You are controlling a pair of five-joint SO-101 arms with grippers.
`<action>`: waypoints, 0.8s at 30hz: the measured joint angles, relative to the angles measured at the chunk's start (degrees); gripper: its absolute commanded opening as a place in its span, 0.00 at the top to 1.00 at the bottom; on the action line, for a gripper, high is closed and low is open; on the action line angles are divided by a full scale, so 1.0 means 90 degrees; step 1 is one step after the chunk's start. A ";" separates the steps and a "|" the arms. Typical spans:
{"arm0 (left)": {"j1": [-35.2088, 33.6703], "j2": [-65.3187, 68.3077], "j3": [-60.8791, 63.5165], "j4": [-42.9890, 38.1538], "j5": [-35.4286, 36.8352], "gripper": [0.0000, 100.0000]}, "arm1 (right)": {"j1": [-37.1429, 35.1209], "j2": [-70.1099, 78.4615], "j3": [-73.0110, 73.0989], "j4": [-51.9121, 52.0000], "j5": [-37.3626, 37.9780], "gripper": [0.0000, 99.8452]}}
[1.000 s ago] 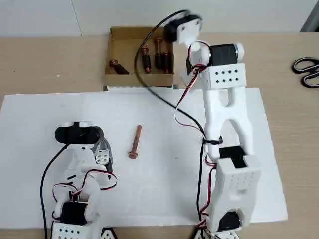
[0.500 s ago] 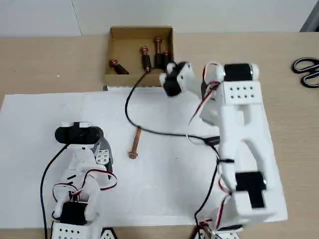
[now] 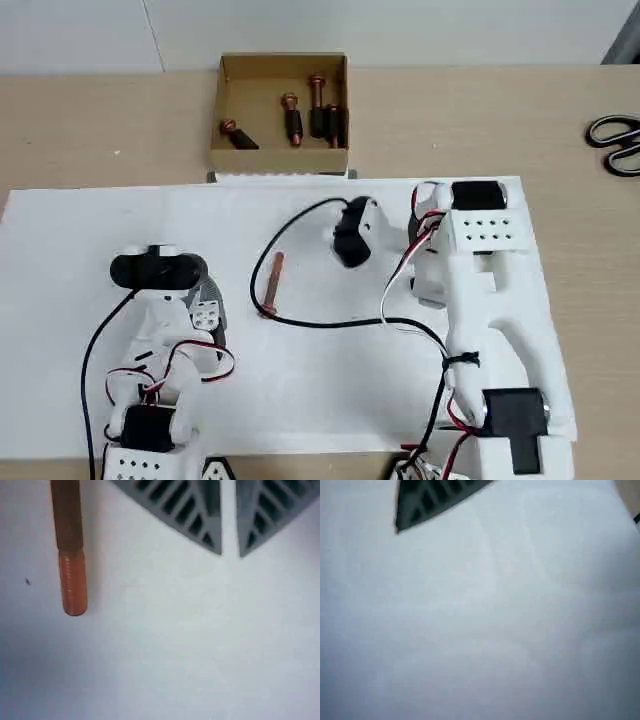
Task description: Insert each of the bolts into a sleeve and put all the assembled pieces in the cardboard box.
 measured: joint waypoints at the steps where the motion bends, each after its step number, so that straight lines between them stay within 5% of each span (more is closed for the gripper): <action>1: 0.0000 0.0000 0.0000 0.0000 0.0000 0.99 | 0.0000 0.0000 0.0078 -0.0088 0.0059 0.69; 15: 0.0000 0.0000 0.0000 0.0000 0.0000 0.99 | -0.0020 0.0000 0.1084 -0.1241 0.0274 0.69; 24: 0.0000 0.0000 0.0000 0.0000 0.0000 0.99 | 0.0303 0.0000 0.1563 -0.2090 0.0469 0.82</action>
